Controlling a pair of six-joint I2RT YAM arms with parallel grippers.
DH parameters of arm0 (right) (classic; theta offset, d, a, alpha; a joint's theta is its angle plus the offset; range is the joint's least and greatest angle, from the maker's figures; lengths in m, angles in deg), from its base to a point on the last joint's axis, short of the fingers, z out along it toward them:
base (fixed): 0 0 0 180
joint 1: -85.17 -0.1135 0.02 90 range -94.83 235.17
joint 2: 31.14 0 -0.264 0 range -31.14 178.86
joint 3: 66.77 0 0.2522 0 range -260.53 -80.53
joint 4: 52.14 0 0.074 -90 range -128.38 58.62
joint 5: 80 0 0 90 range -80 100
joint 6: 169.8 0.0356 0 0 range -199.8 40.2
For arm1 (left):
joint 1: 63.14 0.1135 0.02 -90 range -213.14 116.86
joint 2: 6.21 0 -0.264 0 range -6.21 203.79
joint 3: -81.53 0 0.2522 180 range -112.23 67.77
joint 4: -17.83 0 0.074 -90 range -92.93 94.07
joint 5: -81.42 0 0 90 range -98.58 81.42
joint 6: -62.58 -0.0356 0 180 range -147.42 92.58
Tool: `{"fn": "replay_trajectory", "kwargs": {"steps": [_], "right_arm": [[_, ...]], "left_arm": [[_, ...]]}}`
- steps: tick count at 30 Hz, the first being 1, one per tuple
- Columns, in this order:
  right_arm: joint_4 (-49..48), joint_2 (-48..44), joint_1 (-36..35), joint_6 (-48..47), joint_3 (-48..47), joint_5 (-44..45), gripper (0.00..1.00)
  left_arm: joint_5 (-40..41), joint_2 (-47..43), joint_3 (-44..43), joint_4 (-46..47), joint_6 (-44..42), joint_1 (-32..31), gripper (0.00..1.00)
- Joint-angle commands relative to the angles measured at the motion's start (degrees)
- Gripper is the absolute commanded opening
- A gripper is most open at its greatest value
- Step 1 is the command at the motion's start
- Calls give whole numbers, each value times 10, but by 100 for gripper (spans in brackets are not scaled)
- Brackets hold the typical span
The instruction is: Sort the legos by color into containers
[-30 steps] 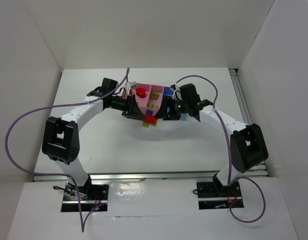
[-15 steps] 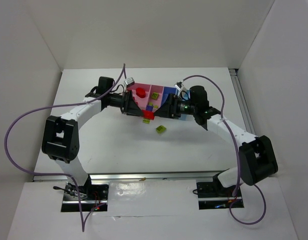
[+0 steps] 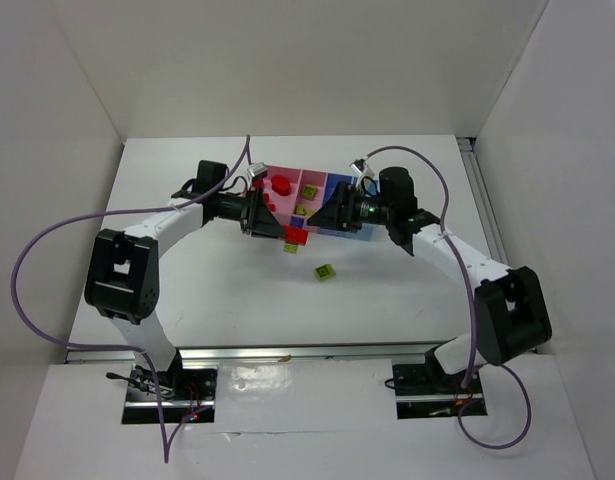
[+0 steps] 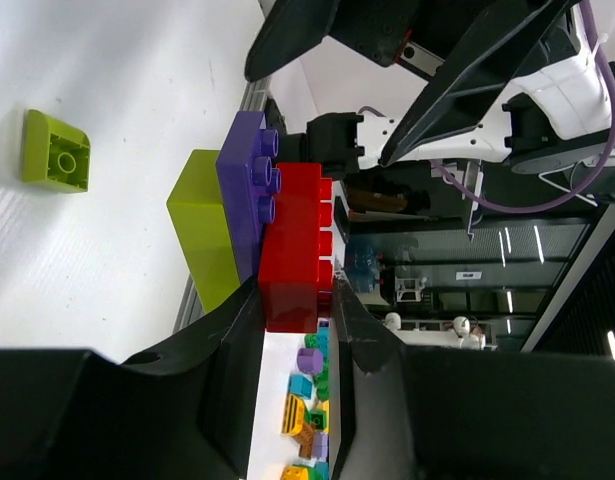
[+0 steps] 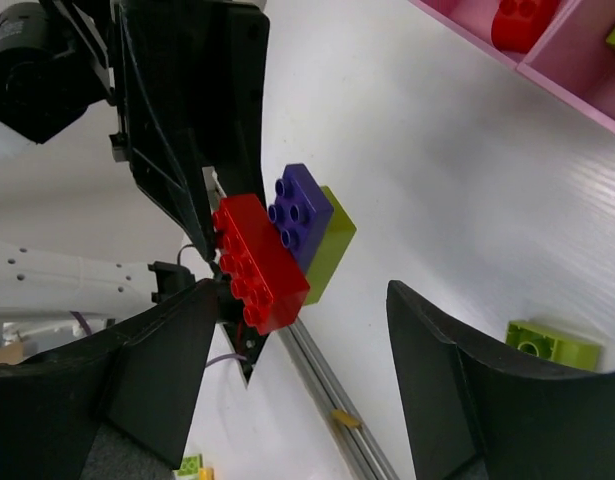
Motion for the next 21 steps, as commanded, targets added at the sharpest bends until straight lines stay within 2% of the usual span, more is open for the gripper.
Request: {"fn": "replay_trajectory", "kwargs": {"steps": [1,8,11,14,16,19,20,21], "right_arm": [[-46,29,2,8,-32,-41,77],[-29,88,-22,-13,-73,-66,80],[-73,94,-22,16,-56,-66,80],[-114,99,-22,42,-45,-82,76],[-150,110,-22,57,-45,-94,69],[-157,123,-27,68,-38,-107,64],[-162,123,-33,68,-38,-112,57],[-162,123,-33,68,-38,-112,54]], "left_arm": [[-37,-7,1,20,-19,3,0],[-48,-12,6,15,-24,-2,0],[-60,-18,6,15,-30,-8,0],[-68,-18,6,15,-36,-14,0],[-68,-18,6,15,-36,-19,0],[-73,-13,1,15,-36,-19,0],[-73,-13,-4,15,-36,-19,0],[-73,-13,-4,15,-36,-24,0]]}}
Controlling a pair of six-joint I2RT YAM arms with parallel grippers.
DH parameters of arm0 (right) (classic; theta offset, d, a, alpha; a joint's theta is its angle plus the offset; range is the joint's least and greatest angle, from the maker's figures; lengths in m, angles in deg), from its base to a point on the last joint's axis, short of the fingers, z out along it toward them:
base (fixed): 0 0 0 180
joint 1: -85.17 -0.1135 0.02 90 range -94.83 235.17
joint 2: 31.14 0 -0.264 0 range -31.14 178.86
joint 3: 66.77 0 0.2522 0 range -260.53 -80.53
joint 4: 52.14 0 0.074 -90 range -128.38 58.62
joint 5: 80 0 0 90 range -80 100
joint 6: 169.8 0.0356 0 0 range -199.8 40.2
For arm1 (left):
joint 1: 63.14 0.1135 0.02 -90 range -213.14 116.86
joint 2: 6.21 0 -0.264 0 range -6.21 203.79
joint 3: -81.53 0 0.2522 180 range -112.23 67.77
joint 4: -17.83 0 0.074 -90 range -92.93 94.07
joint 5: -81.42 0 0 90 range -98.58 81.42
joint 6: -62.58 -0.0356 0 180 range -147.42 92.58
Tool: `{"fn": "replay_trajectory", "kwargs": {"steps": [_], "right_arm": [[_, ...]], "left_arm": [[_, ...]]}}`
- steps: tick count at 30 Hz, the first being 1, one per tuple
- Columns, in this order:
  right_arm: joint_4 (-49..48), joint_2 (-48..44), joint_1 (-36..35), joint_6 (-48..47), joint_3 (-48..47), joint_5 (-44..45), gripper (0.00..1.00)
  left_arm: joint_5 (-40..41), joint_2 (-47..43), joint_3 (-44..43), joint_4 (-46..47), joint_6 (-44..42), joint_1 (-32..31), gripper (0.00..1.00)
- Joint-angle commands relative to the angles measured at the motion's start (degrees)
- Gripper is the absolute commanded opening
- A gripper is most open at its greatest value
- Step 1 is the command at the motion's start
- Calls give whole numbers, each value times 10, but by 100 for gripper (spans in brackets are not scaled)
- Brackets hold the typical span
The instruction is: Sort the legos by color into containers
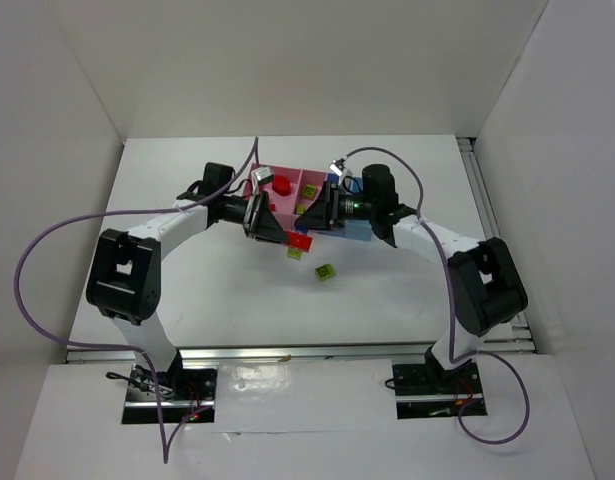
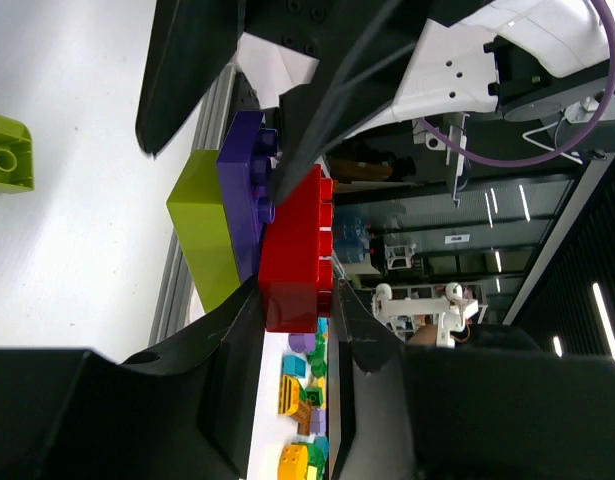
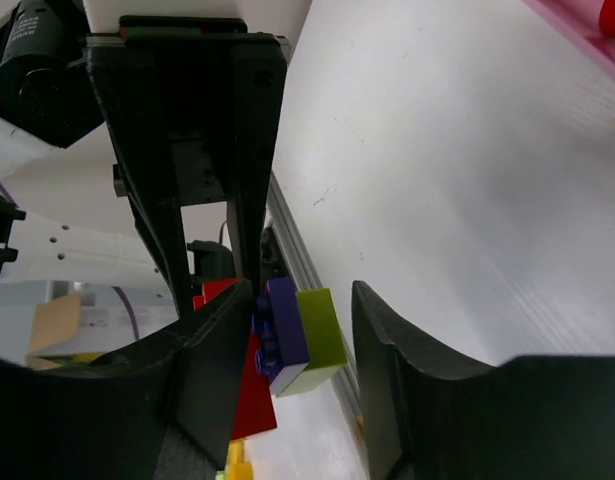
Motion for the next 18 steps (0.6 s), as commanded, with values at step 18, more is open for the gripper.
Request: {"fn": "replay_trajectory", "kwargs": {"steps": [18], "right_arm": [[49,-41,9,-22,32,87,63]], "left_arm": [[31,9,-13,15,-6,6,0]]}}
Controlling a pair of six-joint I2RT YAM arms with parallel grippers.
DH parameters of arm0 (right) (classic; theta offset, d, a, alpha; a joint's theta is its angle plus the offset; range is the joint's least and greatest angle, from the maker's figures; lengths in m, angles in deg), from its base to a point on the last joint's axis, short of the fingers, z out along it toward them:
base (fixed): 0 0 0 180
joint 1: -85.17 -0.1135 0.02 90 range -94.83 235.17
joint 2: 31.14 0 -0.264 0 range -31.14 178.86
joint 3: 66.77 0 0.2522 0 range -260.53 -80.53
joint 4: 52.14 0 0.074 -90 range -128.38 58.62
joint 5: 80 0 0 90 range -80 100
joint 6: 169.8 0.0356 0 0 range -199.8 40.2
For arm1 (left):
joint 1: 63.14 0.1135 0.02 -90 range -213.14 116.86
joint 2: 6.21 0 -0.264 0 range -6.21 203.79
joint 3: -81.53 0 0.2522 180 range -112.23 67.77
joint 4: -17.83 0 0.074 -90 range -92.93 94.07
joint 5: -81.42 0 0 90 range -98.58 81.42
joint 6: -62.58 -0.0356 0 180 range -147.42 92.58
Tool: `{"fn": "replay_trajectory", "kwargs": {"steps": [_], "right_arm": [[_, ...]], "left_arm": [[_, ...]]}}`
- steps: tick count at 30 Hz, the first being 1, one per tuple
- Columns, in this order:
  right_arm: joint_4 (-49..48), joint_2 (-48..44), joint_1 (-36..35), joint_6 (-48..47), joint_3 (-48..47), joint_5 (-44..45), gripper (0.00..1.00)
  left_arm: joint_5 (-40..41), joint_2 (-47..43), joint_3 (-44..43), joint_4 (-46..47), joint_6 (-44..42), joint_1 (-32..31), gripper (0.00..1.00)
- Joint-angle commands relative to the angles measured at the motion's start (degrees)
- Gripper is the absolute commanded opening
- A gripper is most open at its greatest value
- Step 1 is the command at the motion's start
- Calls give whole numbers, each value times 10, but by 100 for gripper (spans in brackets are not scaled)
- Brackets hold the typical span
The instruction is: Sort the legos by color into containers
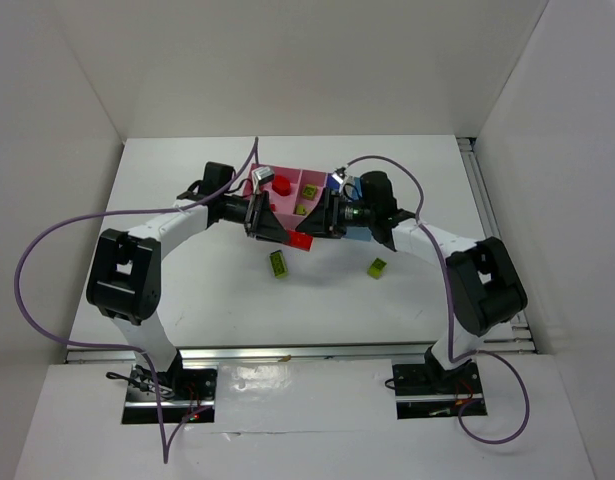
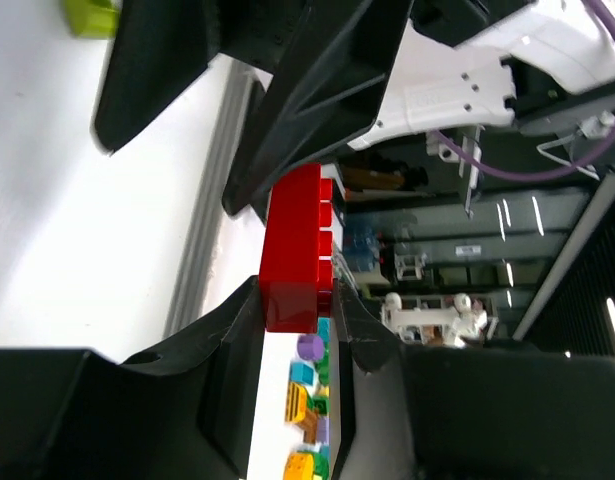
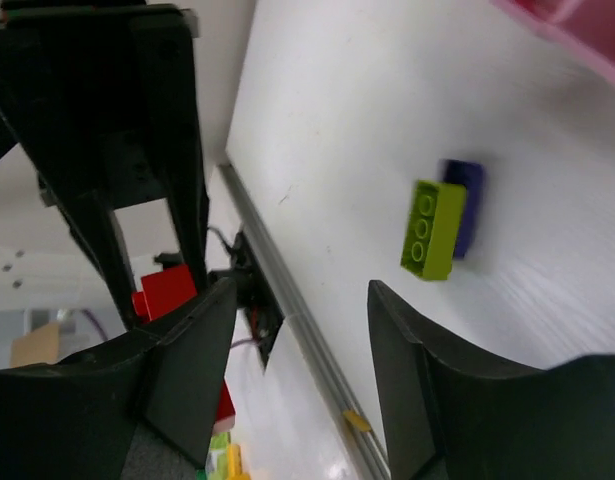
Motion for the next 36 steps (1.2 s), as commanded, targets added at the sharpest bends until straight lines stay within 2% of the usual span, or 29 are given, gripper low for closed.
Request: {"fn": "replay_trajectory", "kwargs": {"steps": [1,6,7,9,11,13,18,19,23,31,33,36], "right_arm": [[41,-56,10,-26,11,77,61],[191,-92,15,-94,-44,173,58],[215,-92,15,-106,-61,219,58],[266,-92,15,-111,-72,246,58],[282,-92,15,-116,-72,273,58],[303,-103,15,-105,-72,299,64],[359,-153,15,-67,-72,477,66],[364,-172,15,-67,-67,517,66],[364,-192,15,-67,-61,558,66],[380,-185,21,-84,-72,537,67],[385,-185,21,-91,-72,525,67],[398,-179,14,-112,-67,520,67]], "left_arm": [[27,1,5,15,-8,18,0],[95,-12,23,-73,-42,61,0],[124,-18,23,-85,-54,61,0],[136,-23,13,-112,-63,61,0],[156,-23,2,-112,-63,61,0],[168,-23,-4,-117,-57,61,0],[219,-48,-35,-106,-11,80,0],[272,-55,-51,-106,12,87,0],[406,-45,-127,-114,45,87,0],[492,119,-307,-165,70,87,0],[513,163,-368,-212,70,81,11],[533,180,-403,-241,58,71,57]]}}
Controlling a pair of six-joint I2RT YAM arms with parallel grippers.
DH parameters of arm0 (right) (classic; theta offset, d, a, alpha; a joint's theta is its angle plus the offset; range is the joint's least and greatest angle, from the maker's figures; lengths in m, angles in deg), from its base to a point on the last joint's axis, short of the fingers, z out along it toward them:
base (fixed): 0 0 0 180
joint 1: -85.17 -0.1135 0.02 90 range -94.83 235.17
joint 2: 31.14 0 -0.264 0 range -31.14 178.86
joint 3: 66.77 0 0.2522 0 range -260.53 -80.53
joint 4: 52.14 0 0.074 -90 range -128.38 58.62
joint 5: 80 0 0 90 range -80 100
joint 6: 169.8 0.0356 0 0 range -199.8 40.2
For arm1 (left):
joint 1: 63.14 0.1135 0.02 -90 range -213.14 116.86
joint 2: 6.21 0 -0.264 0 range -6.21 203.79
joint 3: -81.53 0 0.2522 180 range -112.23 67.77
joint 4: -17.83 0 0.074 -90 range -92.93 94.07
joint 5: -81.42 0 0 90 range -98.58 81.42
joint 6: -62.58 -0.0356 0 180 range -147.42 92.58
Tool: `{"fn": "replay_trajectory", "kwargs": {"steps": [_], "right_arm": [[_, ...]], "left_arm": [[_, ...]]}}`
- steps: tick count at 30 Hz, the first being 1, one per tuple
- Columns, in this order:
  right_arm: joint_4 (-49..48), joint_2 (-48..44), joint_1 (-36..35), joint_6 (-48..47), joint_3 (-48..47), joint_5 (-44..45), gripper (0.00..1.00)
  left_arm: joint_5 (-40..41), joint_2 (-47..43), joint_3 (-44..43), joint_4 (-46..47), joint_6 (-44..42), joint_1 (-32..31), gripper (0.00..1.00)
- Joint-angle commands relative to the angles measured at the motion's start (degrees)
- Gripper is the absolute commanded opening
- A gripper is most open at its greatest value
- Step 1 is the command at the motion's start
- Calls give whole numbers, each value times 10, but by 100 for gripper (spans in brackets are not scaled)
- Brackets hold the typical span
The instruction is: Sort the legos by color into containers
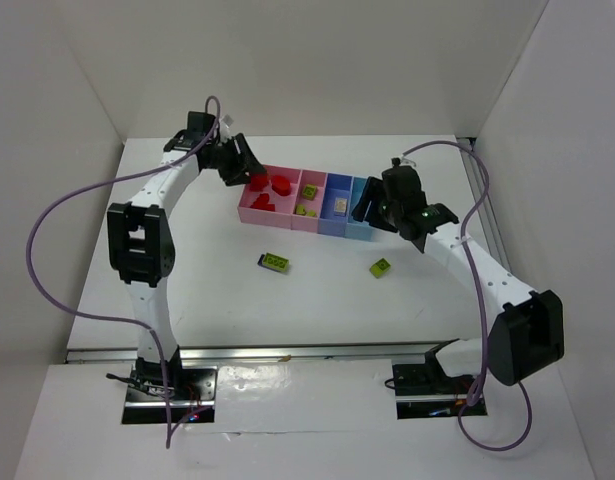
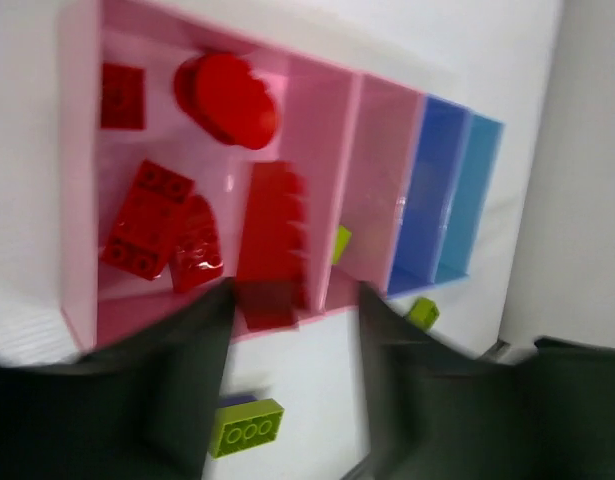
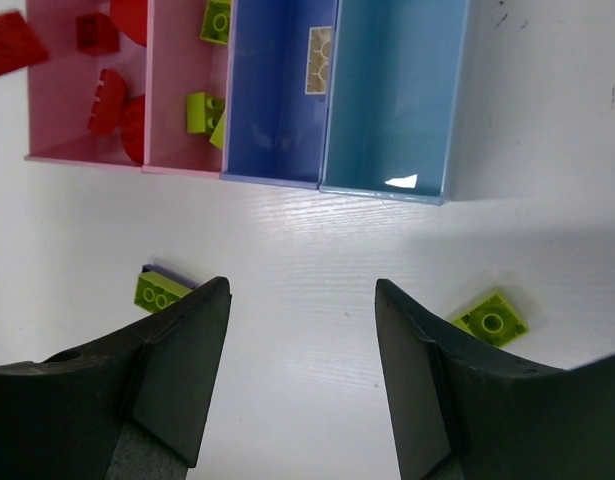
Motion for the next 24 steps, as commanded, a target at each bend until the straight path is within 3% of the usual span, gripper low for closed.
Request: {"fn": "replay_trajectory", "kwargs": {"steps": [1,2,4,9,13,16,17,19,24], "right_arm": [[23,0,-15,-24,-9,0,67],[30,6,-20,-29,-9,0,68],[30,14,-40,-38,-9,7,68],[24,69,-93,-94,-52,-3,68],[38,152,-144,-158,-139,-52,68],[63,227,-192,-217,-222,-52,72],[77,274,-212,-232,-249,-52,79],[124,319,-231,-275,-323,-44,83],[107,382,-279,-308,-348,-38,83]], "left_arm": [[43,10,-34,-62,-4,-11,68],[43,10,-40,-62,-10,-17,78],[43,10,-40,-62,-15,-17,81],[43,-30,-40,-82,-29,-22,81],[96,-98,-11,-106,-47,-22,80],[116,-154,31,-124,-47,-2,79],[105,-164,41,-124,-47,21,80],[71,-177,75,-142,-31,47,80],[73,-241,155,-149,-31,113,77]]}}
